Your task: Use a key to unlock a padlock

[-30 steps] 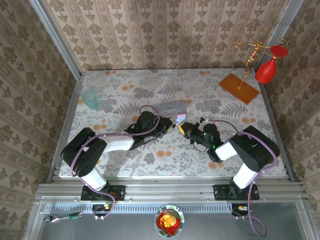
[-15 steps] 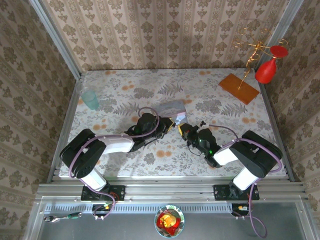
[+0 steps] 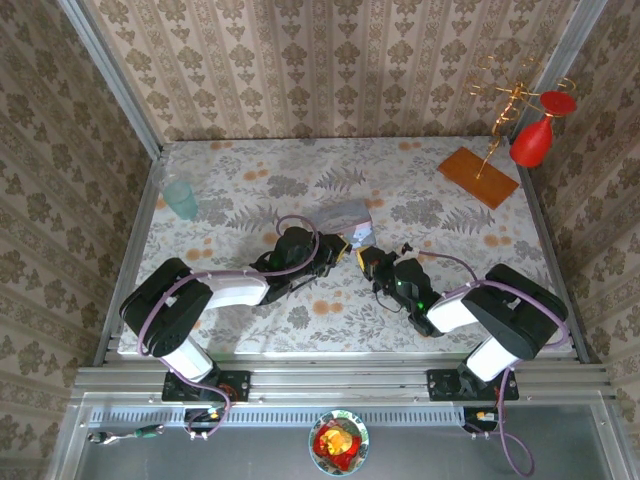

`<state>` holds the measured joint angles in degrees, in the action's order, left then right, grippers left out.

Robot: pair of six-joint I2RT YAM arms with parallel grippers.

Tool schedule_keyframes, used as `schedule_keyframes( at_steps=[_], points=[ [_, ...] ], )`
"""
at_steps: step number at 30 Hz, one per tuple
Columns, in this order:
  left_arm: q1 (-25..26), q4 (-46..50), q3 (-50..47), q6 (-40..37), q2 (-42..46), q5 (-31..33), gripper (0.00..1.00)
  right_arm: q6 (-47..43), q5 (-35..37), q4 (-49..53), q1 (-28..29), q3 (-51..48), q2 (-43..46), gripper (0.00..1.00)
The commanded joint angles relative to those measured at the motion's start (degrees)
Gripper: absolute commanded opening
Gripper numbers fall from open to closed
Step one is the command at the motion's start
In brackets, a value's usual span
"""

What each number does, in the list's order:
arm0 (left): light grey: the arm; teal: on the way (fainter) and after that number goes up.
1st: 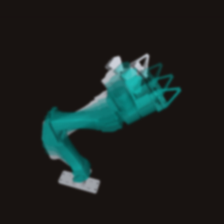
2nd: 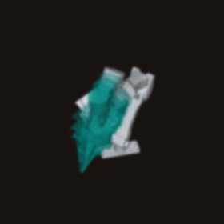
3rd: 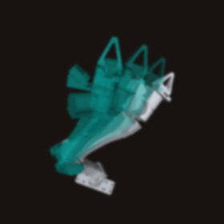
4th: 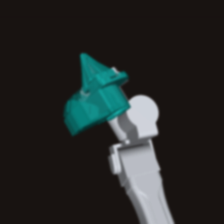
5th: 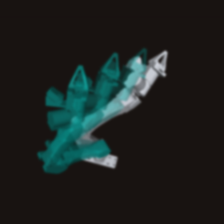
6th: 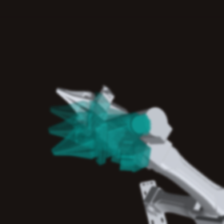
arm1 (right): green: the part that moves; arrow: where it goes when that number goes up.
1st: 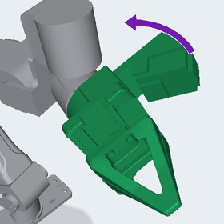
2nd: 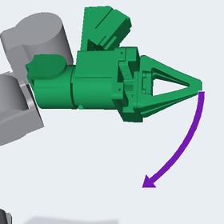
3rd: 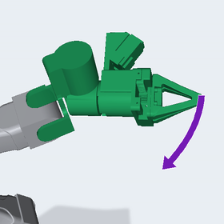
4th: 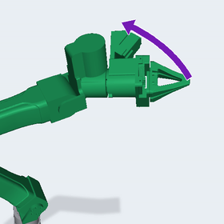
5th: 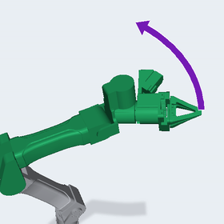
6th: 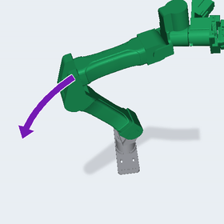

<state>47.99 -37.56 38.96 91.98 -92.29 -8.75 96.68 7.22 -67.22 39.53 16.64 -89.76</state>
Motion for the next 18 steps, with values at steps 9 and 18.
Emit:
schedule_keyframes(
  at_steps=[9, 18],
  points=[
    [4.2, -10.9, 2.3, 2.2, 1.7, -6.4, 0.00, 0.6, -8.9, -0.7, 6.8, 3.7, 3.2, 0.00],
    [5.3, -9.4, 3.1, 1.5, 1.7, -7.3, 0.00, 0.6, -10.8, -2.5, 4.1, 3.8, 3.2, 0.00]
  ],
)
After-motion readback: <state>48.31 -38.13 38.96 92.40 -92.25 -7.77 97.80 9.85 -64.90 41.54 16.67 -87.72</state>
